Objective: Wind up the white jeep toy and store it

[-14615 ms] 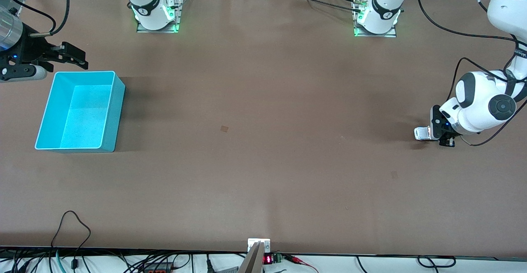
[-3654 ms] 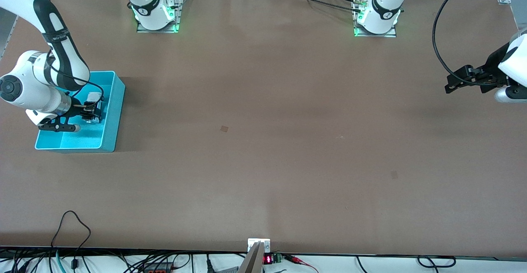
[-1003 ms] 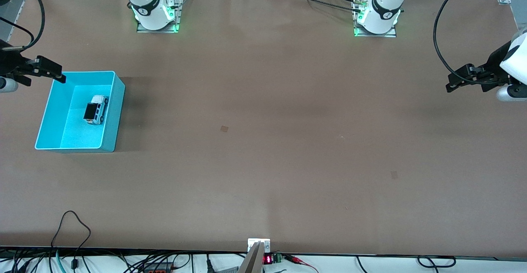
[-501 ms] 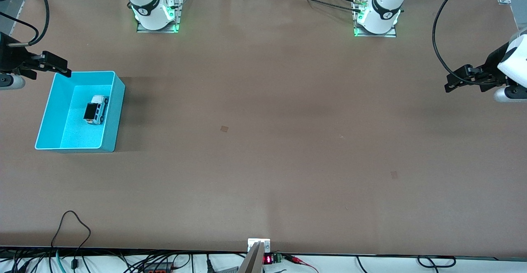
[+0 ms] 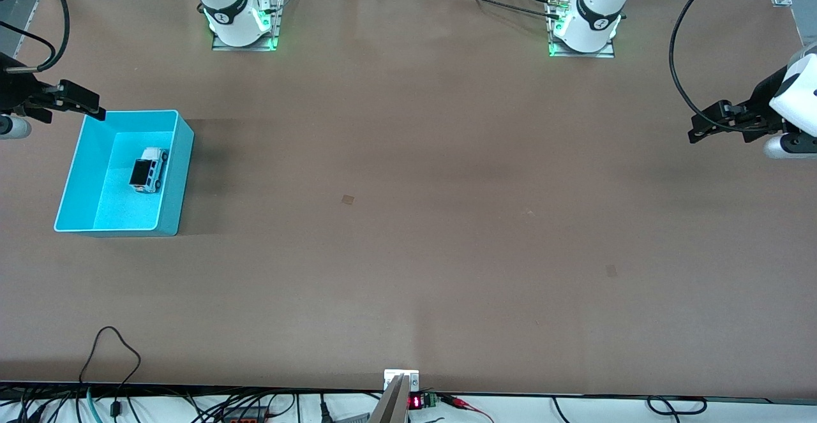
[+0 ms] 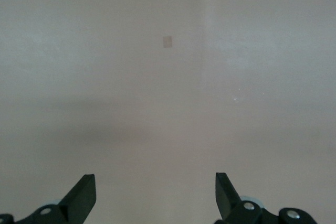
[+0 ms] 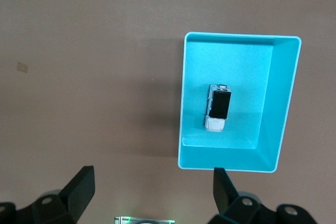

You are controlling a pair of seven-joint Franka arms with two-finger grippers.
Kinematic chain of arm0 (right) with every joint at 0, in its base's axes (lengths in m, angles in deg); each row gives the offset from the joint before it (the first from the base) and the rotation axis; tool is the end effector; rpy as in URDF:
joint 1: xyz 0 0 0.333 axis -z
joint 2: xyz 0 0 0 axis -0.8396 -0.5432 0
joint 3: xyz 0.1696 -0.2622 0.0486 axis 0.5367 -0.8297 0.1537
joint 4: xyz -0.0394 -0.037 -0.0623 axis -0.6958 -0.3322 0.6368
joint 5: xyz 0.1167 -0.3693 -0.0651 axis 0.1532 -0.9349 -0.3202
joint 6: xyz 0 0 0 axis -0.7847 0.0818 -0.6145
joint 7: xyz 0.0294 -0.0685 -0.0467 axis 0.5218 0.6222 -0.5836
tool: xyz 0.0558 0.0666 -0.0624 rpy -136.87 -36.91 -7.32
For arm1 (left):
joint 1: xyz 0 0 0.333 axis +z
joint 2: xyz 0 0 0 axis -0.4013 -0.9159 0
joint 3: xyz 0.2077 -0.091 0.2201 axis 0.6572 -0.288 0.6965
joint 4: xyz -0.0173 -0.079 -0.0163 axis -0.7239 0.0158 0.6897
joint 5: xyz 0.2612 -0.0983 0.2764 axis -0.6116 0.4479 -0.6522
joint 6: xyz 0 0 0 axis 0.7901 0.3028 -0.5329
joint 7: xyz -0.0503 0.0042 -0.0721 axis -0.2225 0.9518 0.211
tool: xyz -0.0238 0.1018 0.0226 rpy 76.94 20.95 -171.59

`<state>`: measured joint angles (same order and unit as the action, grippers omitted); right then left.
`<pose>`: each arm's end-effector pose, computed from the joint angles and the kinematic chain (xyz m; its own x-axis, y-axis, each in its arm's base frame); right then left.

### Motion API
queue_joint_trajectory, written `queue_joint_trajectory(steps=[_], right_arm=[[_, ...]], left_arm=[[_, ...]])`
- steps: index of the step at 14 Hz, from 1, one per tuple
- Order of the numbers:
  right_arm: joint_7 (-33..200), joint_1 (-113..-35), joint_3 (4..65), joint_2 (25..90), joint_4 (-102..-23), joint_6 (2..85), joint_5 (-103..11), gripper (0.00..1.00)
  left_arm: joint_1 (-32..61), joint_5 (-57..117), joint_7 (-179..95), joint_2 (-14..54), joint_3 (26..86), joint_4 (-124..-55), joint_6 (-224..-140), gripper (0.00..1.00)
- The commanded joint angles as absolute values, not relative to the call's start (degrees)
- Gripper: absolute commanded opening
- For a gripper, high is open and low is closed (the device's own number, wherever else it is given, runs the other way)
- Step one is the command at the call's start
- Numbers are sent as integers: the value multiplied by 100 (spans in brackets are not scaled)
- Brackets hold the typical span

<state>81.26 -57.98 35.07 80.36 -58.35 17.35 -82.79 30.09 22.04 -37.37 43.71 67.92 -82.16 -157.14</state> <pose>0.5511 -0.0402 0.5795 0.9928 0.0541 -0.1072 0.0533 -0.9985 -0.0104 0.5676 0.0024 0.5904 0.9986 0.0398 -0.0338 0.0406 -0.9989 0.0243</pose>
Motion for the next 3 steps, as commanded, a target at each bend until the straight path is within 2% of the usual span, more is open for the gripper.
queue_joint_trajectory(steps=[1,3], right_arm=[[8167,-5763,3546,8019,-5774,1721,-8258,100],[8167,-5763,3546,8019,-5774,1721,-8258,100]], left_arm=[[2973,2231,-3752,4454,6739,-8303,-15741,100],[2981,2230,-3753,4445,6712,-8303,-15741,100]])
